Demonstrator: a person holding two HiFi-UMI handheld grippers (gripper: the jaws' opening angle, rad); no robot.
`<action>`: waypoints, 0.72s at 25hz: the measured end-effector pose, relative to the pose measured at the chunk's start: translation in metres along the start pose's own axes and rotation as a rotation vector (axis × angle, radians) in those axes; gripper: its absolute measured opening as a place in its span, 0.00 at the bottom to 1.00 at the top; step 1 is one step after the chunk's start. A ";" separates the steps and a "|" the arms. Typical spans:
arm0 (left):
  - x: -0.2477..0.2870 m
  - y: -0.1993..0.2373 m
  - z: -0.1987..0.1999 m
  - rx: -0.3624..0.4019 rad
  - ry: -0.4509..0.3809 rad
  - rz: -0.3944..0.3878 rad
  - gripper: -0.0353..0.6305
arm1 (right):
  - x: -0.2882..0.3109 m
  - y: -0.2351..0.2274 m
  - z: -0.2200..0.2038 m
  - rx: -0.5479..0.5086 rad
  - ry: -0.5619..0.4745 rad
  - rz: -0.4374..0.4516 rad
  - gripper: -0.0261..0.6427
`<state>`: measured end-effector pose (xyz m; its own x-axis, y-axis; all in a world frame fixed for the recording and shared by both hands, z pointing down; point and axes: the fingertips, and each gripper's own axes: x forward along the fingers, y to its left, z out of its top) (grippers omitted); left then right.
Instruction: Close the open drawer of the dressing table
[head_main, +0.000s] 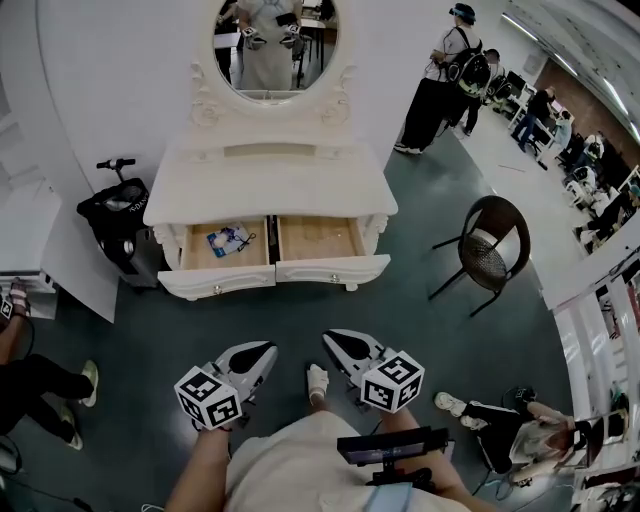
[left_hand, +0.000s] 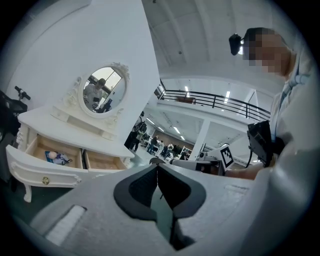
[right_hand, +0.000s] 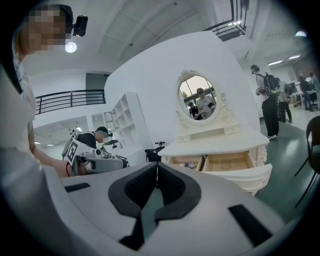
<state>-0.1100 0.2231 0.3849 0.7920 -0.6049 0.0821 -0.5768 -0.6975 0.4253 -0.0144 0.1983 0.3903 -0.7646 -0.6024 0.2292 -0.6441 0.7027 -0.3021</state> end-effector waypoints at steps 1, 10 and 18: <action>0.003 0.003 0.001 0.000 -0.001 0.003 0.07 | 0.003 -0.004 -0.001 0.001 0.003 0.000 0.06; 0.043 0.041 0.012 -0.018 0.000 0.024 0.07 | 0.029 -0.060 0.007 0.018 0.029 -0.007 0.06; 0.080 0.071 0.018 -0.042 0.004 0.030 0.07 | 0.052 -0.101 0.011 0.034 0.060 -0.009 0.06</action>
<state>-0.0913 0.1183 0.4050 0.7752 -0.6239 0.0991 -0.5916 -0.6620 0.4602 0.0114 0.0914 0.4225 -0.7594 -0.5842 0.2865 -0.6506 0.6834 -0.3312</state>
